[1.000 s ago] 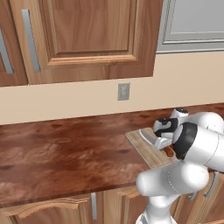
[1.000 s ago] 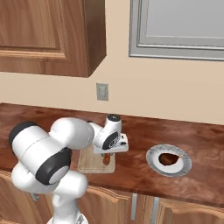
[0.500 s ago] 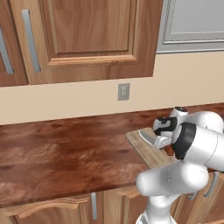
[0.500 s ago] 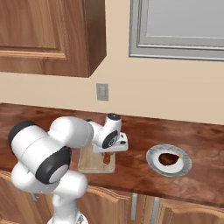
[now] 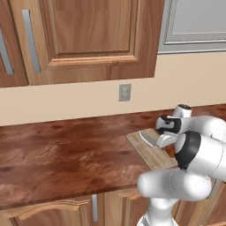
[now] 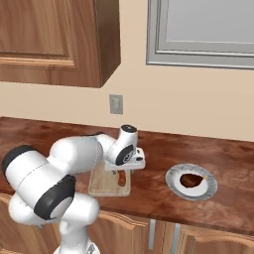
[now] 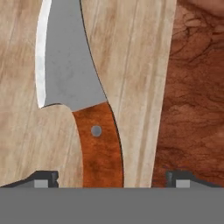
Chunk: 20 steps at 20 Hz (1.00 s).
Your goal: Pick up the knife from the drawer and place it on the cutting board. Then place the meat from the plate to the cutting board.
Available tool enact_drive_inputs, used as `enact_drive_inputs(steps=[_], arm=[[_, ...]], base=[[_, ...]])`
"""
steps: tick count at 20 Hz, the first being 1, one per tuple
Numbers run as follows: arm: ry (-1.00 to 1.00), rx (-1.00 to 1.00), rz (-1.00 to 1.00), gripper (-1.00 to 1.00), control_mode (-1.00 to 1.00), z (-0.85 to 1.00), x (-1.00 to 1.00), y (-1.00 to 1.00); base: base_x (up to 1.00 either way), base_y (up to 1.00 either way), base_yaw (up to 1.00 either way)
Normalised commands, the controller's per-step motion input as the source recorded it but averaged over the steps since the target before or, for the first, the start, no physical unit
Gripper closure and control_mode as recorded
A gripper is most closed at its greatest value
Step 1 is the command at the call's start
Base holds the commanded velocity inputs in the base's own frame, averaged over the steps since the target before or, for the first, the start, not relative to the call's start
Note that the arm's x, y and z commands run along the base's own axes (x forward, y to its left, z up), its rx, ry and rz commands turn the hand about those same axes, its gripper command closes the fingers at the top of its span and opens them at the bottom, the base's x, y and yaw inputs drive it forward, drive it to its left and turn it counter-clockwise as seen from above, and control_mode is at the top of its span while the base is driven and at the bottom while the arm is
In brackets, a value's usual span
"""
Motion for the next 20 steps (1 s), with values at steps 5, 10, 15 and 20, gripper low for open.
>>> enact_drive_inputs(steps=[5,10,15,20], arm=[[0.01,0.00,-0.03,-1.00,-1.00,0.74,-0.10,-0.11],[0.05,-0.02,-0.23,-1.00,-1.00,0.83,0.00,-0.36],[0.14,-0.01,-0.56,-1.00,-1.00,0.42,0.04,-0.47],[0.09,0.00,-0.70,-1.00,-1.00,0.05,0.01,-0.63]], base=[[0.00,0.00,0.00],[0.00,0.00,0.00],[0.00,0.00,0.00],[0.00,0.00,0.00]])
